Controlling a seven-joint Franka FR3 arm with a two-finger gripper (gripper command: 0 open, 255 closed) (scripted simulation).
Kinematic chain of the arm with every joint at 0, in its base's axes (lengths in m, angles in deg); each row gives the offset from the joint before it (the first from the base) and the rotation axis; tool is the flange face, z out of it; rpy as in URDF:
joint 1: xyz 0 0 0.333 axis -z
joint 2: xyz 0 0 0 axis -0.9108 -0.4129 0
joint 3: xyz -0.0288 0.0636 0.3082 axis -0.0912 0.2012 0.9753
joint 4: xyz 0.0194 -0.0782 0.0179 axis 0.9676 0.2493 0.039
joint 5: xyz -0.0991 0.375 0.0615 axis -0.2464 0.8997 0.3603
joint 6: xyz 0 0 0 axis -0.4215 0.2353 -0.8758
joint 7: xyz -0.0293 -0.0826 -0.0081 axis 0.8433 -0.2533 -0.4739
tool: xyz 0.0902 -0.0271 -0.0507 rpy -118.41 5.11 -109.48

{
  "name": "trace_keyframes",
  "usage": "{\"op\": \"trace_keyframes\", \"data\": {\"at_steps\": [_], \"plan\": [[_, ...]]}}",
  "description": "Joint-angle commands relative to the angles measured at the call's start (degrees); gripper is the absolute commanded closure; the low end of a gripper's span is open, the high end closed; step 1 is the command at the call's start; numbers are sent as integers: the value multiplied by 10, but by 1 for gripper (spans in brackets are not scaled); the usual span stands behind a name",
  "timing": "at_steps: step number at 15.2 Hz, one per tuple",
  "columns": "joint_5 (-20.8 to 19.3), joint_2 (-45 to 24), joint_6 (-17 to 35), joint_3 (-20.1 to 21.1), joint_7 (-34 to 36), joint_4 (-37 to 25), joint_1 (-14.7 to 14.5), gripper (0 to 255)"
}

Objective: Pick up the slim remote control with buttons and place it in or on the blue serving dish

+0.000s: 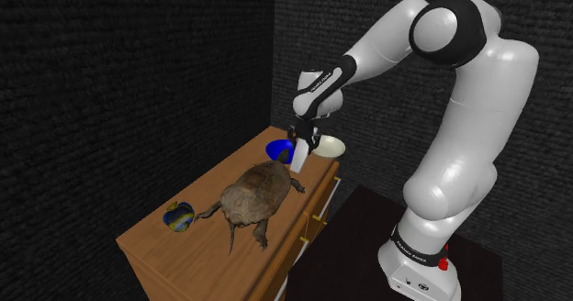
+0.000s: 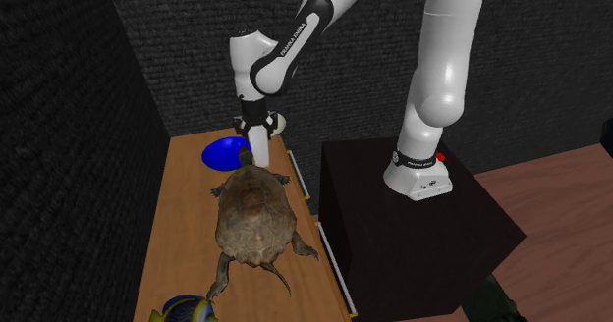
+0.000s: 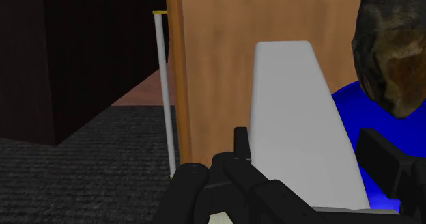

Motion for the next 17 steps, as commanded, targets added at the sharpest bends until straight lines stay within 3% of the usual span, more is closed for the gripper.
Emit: {"op": "trace_keyframes", "data": {"at_steps": [1,9,17], "plan": [[-6,-41,-16,-2,2,-56,0,255],[-17,-182,-94,-9,0,-276,-3,255],[-23,-223,-48,-12,4,-270,-6,255]]}}
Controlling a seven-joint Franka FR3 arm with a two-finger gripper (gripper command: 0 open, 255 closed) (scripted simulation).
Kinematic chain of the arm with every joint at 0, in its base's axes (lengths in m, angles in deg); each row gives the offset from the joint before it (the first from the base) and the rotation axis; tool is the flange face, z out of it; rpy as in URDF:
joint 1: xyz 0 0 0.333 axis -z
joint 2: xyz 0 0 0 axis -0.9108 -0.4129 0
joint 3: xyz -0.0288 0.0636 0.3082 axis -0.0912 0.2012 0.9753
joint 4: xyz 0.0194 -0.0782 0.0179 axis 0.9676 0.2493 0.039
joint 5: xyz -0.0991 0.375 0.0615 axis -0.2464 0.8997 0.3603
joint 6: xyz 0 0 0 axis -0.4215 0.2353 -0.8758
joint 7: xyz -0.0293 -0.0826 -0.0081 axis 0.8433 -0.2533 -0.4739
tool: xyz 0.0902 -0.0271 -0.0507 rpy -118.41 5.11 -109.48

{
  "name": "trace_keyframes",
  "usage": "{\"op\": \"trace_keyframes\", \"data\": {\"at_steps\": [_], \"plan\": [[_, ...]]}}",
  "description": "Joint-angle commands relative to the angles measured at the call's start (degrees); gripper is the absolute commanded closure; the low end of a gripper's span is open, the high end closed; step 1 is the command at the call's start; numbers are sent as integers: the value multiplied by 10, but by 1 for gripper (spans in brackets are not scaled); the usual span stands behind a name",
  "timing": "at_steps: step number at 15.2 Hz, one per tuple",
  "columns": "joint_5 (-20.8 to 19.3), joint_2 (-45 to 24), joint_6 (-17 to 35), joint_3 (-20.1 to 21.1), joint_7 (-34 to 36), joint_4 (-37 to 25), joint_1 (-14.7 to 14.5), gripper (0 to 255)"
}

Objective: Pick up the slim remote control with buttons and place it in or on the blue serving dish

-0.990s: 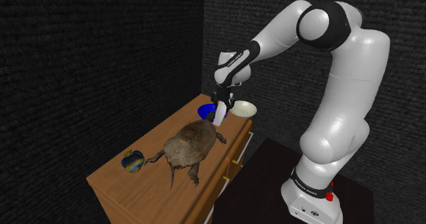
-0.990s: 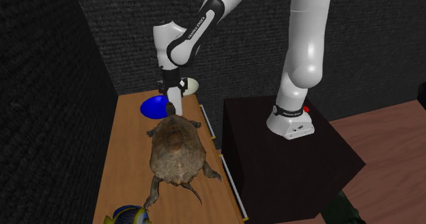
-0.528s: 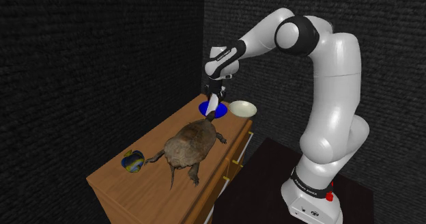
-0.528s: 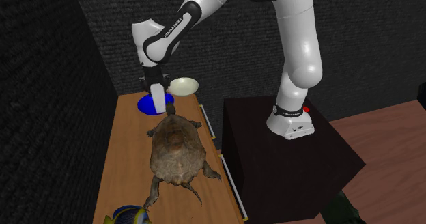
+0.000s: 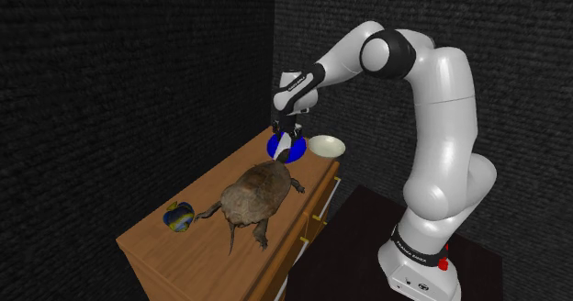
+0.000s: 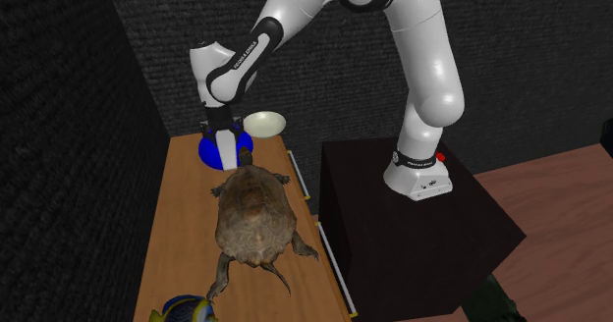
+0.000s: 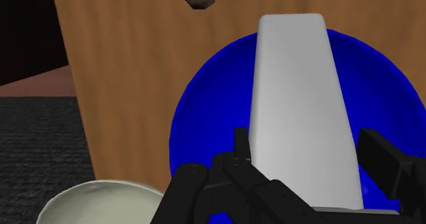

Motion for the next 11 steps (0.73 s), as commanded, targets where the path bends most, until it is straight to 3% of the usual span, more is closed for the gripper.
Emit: {"op": "trace_keyframes", "data": {"at_steps": [1,11], "plan": [[-2,-10,12,-2,0,2,0,255],[-5,-37,38,-4,2,1,-1,255]]}}
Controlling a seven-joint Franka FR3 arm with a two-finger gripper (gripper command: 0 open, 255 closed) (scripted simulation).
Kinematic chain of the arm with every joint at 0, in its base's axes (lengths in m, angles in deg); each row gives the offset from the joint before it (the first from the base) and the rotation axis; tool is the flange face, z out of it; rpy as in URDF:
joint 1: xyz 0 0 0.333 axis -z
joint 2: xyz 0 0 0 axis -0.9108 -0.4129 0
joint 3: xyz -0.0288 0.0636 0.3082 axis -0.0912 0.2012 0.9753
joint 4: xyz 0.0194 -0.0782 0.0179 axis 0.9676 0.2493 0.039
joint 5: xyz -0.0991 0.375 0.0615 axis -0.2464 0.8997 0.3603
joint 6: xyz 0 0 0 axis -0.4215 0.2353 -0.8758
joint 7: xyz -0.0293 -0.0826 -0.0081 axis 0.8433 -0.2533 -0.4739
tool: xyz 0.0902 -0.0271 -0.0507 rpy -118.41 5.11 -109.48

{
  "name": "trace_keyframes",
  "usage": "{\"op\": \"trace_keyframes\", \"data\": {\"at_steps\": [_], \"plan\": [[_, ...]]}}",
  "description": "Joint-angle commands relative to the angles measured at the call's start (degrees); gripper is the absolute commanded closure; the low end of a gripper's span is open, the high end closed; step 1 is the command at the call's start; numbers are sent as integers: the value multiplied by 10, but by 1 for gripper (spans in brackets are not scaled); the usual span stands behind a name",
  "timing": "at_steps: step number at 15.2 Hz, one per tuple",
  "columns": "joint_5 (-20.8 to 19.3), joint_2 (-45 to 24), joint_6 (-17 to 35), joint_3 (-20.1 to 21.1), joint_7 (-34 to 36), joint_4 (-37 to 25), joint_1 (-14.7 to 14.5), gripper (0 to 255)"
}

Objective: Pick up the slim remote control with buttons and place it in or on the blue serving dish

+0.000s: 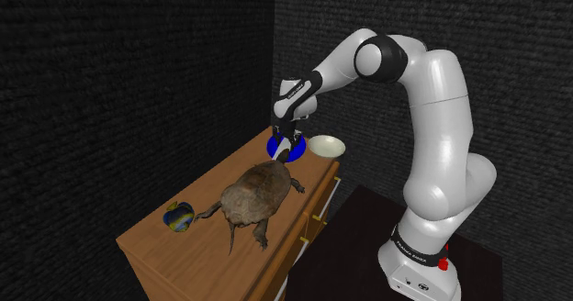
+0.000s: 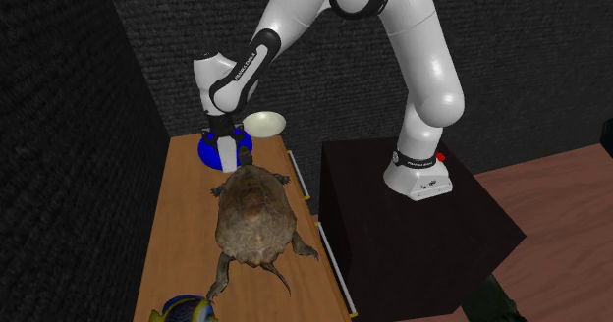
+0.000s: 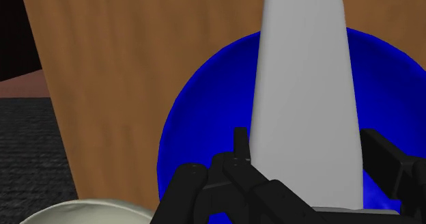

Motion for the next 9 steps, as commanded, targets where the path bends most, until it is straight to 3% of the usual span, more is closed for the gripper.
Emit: {"op": "trace_keyframes", "data": {"at_steps": [1,2,3,9], "plan": [[0,-3,-1,1,0,3,0,255],[0,-3,-1,1,0,3,0,255],[0,-1,-1,1,0,4,0,0],[2,12,-14,2,-1,4,1,0]]}}
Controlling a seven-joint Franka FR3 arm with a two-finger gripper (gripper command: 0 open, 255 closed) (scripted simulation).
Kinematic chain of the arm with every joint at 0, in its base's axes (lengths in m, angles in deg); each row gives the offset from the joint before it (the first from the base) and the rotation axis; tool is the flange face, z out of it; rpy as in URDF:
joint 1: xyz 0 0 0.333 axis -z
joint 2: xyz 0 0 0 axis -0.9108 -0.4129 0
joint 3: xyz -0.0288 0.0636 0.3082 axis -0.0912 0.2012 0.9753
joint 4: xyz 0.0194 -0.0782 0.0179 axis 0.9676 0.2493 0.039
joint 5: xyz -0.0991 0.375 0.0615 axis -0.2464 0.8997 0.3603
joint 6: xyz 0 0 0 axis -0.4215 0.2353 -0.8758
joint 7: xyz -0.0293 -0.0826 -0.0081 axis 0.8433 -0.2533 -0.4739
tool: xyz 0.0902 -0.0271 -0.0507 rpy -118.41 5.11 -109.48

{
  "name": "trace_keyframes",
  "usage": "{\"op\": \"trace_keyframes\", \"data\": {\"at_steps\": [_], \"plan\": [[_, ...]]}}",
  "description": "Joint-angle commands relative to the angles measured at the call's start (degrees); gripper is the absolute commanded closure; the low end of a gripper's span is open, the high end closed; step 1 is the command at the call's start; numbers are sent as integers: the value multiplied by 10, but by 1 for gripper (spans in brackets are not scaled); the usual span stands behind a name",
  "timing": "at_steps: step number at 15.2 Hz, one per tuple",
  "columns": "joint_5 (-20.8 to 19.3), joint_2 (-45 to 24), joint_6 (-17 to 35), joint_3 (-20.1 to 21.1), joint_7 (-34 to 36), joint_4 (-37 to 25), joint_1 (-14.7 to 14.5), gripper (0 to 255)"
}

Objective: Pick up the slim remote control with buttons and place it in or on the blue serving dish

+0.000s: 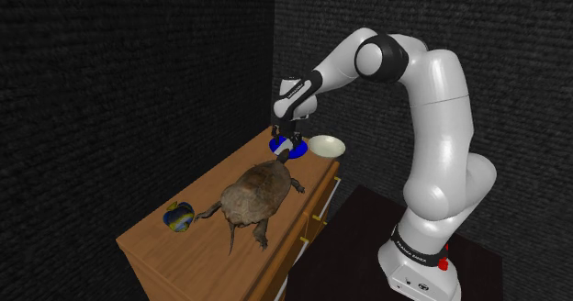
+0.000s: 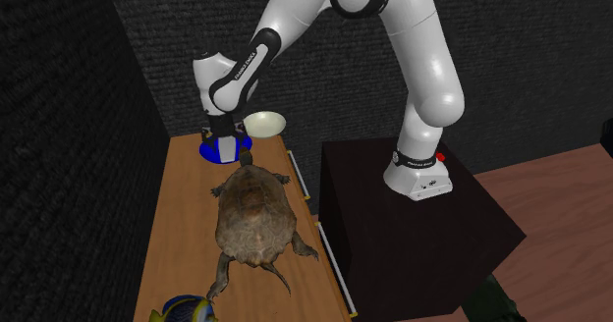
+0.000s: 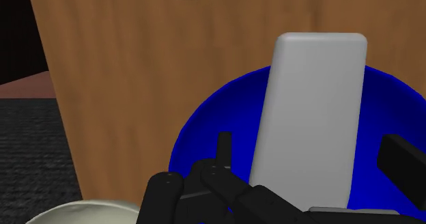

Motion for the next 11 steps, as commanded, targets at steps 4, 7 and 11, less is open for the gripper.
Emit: {"op": "trace_keyframes", "data": {"at_steps": [4,7,11], "plan": [[5,47,-45,4,-4,2,3,0],[5,47,-45,4,-4,2,3,0],[5,47,-45,4,-4,2,3,0]]}}
